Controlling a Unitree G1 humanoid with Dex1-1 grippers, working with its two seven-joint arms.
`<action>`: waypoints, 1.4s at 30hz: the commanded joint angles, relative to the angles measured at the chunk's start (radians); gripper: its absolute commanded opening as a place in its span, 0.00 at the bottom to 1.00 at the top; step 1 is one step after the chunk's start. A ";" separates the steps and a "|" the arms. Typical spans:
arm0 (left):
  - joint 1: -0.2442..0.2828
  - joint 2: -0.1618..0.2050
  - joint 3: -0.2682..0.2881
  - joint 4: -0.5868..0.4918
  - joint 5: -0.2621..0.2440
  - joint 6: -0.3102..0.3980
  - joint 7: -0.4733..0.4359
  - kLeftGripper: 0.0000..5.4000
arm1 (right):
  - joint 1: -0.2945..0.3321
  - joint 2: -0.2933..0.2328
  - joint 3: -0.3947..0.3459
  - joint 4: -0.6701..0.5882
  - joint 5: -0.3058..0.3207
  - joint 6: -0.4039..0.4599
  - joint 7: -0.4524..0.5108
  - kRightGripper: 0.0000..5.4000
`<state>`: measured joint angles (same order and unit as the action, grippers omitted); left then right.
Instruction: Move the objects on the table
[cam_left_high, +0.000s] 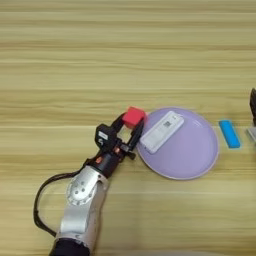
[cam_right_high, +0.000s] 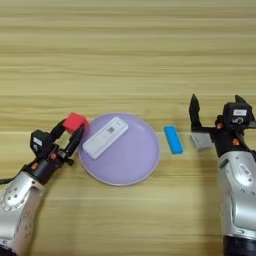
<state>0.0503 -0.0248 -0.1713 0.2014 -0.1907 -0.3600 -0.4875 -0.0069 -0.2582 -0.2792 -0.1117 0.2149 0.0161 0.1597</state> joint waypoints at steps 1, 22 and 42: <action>0.020 0.007 -0.043 -0.054 0.025 0.040 -0.003 0.42 | 0.000 0.007 0.002 0.004 -0.001 0.013 -0.005 1.00; 0.003 0.060 -0.242 -0.045 0.145 0.225 -0.059 0.42 | -0.001 0.014 -0.005 0.020 0.005 0.003 -0.007 1.00; -0.006 0.067 -0.228 -0.036 0.160 0.211 -0.038 0.55 | -0.002 0.024 -0.004 0.031 -0.001 -0.004 -0.004 1.00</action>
<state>0.0571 0.0337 -0.3991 0.1555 -0.0463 -0.1465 -0.5311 -0.0070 -0.2349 -0.2823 -0.0832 0.2151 0.0125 0.1591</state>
